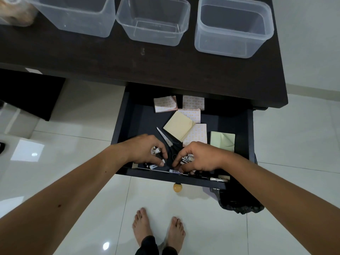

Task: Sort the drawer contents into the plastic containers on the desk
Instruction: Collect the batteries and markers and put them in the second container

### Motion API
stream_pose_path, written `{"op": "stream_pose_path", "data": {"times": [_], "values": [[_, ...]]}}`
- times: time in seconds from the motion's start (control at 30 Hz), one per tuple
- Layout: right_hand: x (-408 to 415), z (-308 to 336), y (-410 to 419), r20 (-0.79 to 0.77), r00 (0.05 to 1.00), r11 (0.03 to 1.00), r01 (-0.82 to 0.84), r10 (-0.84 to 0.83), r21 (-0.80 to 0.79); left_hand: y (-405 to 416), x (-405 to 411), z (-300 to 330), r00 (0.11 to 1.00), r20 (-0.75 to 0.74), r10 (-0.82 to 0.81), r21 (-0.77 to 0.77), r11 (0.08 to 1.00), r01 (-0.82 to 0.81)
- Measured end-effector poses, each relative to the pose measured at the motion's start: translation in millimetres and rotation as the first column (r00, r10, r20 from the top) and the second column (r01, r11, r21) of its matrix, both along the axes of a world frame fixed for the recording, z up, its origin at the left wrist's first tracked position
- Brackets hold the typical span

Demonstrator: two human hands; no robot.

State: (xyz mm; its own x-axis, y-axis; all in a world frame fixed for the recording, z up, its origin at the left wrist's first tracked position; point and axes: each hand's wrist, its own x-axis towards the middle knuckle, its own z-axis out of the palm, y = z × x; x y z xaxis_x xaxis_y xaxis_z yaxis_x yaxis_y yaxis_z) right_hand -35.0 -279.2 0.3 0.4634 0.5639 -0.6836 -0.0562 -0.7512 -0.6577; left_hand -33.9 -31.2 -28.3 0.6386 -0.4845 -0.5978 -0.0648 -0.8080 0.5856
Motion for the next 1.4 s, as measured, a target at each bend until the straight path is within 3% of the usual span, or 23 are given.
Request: {"op": "stream_pose_path", "data": {"times": [0.27, 0.57, 1.03, 1.27, 1.4], "values": [[0.5, -15.0, 5.2, 0.035, 0.982, 0.976, -0.177, 0.183, -0.128, -3.1, -0.2, 3.3, 1.000, -0.016, 0.017, 0.039, 0.999, -0.017], [-3.7, -24.8, -0.5, 0.100, 0.971, 0.967, -0.200, 0.217, -0.156, 0.7, 1.8, -8.3, 0.999, 0.029, 0.015, 0.095, 0.995, -0.018], [-6.3, -11.0, -11.2, 0.202, 0.962, 0.980, -0.164, 0.184, -0.111, 0.1, 0.1, -8.8, 0.998, 0.055, -0.013, 0.005, 1.000, 0.013], [-1.4, -10.1, -10.2, 0.123, 0.984, 0.987, -0.114, 0.128, -0.111, -1.1, 0.4, -8.4, 0.999, 0.052, 0.011, -0.034, 0.999, -0.009], [-2.7, -12.0, -5.7, 0.099, 0.972, 0.966, -0.193, 0.212, -0.174, -1.7, 0.0, -9.6, 0.998, 0.060, 0.020, -0.024, 1.000, -0.018]]}}
